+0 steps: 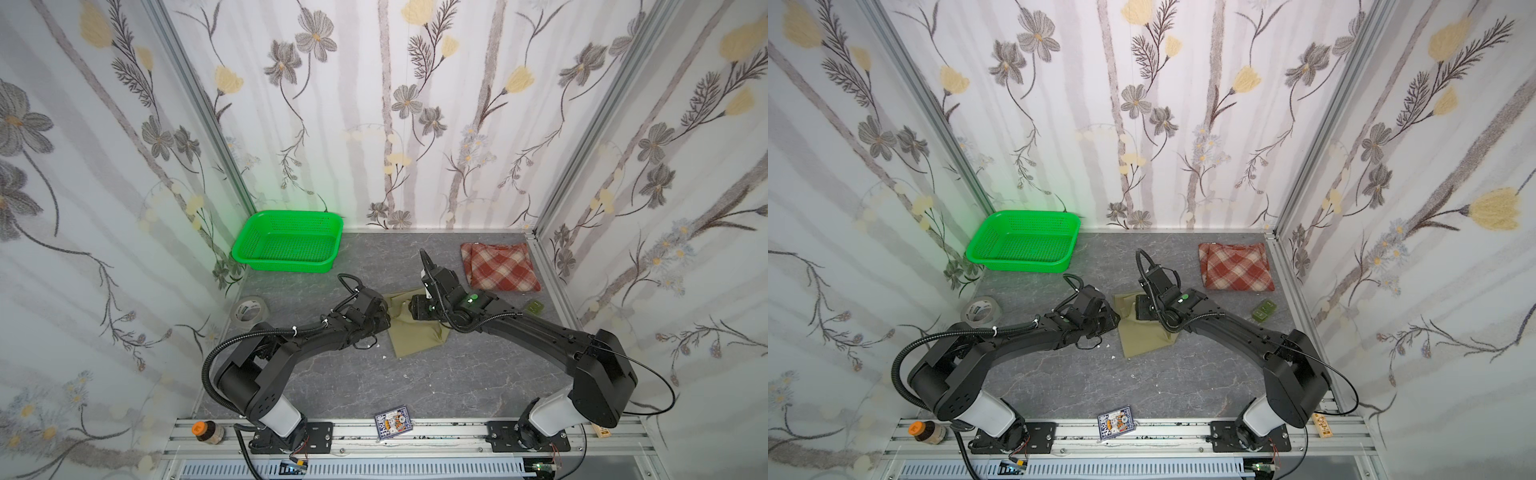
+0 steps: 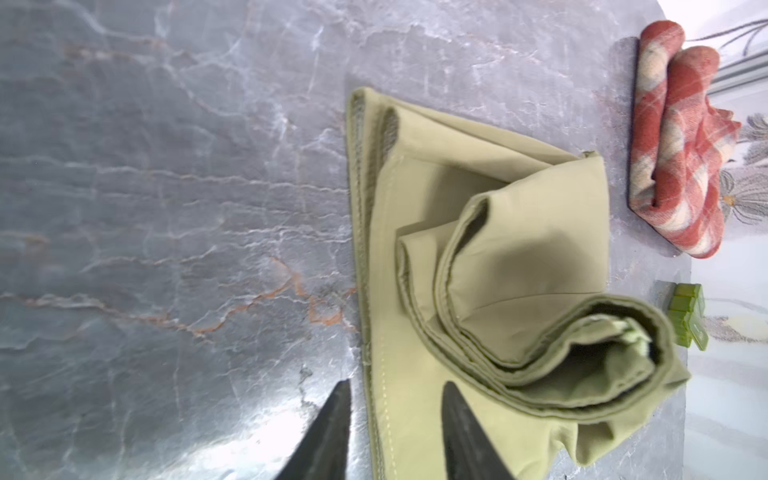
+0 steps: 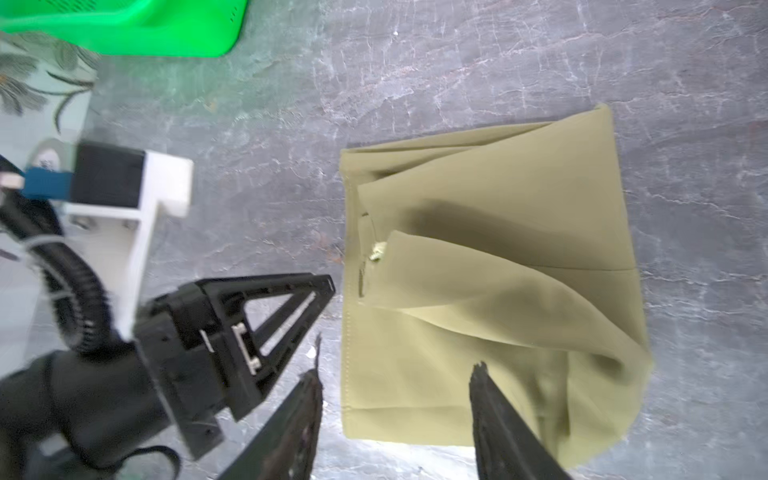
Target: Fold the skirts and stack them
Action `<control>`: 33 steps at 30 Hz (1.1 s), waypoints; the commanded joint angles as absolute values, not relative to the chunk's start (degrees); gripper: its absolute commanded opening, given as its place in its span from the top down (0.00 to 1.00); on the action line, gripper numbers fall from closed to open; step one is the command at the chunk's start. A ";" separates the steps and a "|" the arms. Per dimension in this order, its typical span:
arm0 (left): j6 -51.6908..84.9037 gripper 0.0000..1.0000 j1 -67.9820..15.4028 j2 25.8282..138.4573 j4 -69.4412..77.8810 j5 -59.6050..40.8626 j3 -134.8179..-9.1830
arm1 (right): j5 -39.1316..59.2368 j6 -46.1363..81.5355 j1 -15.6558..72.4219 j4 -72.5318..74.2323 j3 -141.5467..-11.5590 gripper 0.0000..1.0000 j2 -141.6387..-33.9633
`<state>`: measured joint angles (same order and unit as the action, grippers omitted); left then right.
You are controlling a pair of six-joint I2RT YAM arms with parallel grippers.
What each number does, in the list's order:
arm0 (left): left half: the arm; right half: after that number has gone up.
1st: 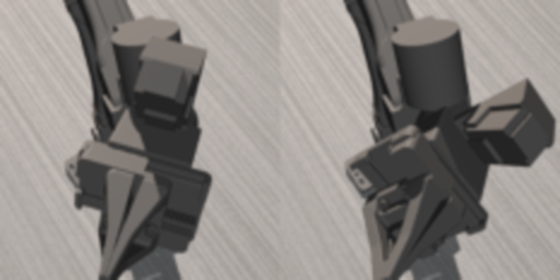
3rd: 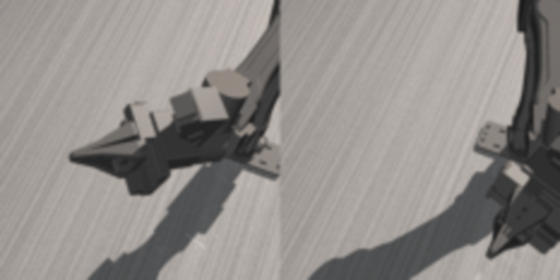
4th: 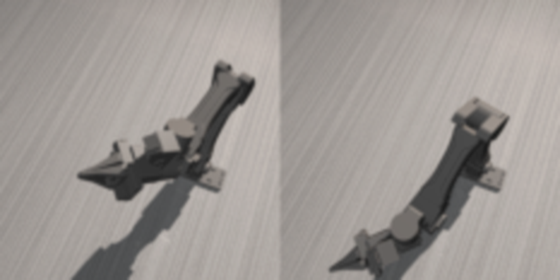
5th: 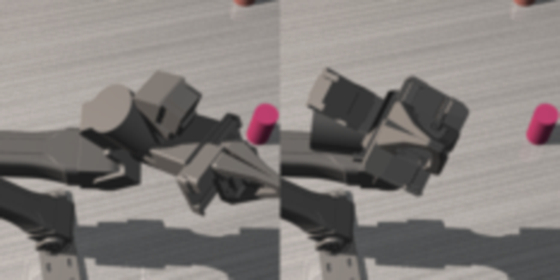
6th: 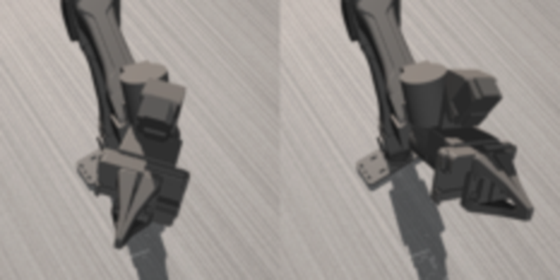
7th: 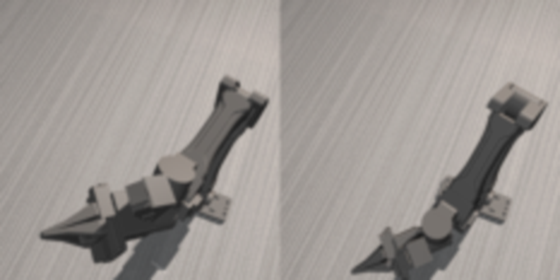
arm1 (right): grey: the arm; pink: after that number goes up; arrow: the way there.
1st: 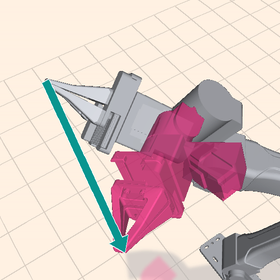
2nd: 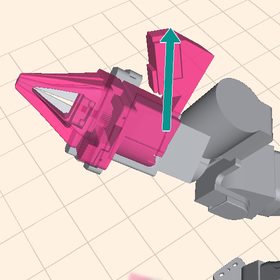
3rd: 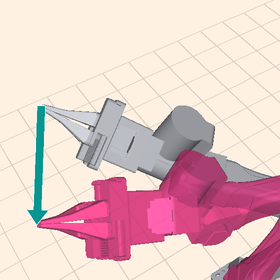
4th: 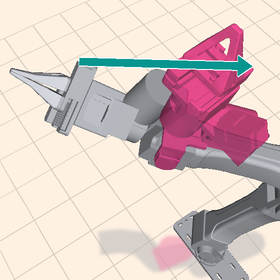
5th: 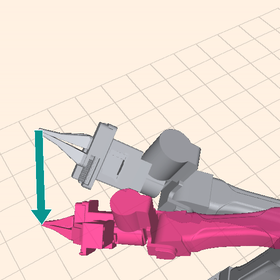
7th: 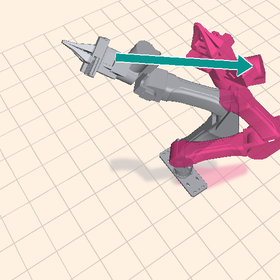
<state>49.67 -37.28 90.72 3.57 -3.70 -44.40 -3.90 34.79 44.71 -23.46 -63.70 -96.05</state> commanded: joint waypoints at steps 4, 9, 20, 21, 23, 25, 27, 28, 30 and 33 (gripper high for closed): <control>46.77 0.50 -37.12 93.55 3.96 -6.29 -49.51 | -12.94 30.29 42.46 -24.33 -58.27 0.39 -94.85; 46.12 0.44 -37.11 96.01 3.94 -7.82 -53.52 | -18.09 28.83 41.71 -24.99 -57.48 0.37 -95.43; 45.70 0.38 -36.82 99.66 3.72 -8.41 -58.62 | -19.20 25.20 40.44 -21.62 -56.42 0.35 -99.58; 45.71 0.38 -36.63 99.60 3.69 -8.39 -58.46 | -19.41 24.78 40.36 -21.03 -56.36 0.36 -99.91; 46.00 0.38 -36.24 99.14 3.58 -8.22 -57.98 | -19.22 23.75 40.10 -19.61 -56.17 0.37 -100.54; 46.05 0.38 -36.02 98.34 3.44 -8.35 -57.44 | -19.01 23.41 39.79 -19.19 -56.29 0.41 -101.15; 46.05 0.38 -35.78 97.06 3.34 -7.92 -56.63 | -18.33 22.67 39.77 -18.53 -56.00 0.51 -101.52; 46.05 0.38 -35.70 96.48 3.19 -7.70 -56.32 | -18.09 22.63 39.75 -18.33 -55.74 0.58 -101.54; 46.23 0.38 -35.60 95.47 2.99 -7.41 -55.58 | -16.70 22.34 39.84 -17.65 -55.01 0.78 -101.10; 46.62 0.38 -35.47 95.08 2.82 -7.81 -55.33 | -15.09 22.50 40.06 -17.17 -53.78 0.96 -100.15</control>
<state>46.35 -35.62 95.57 2.98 -8.19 -55.64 -16.99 23.31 39.86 -19.92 -54.41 -100.90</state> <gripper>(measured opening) 0.622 0.049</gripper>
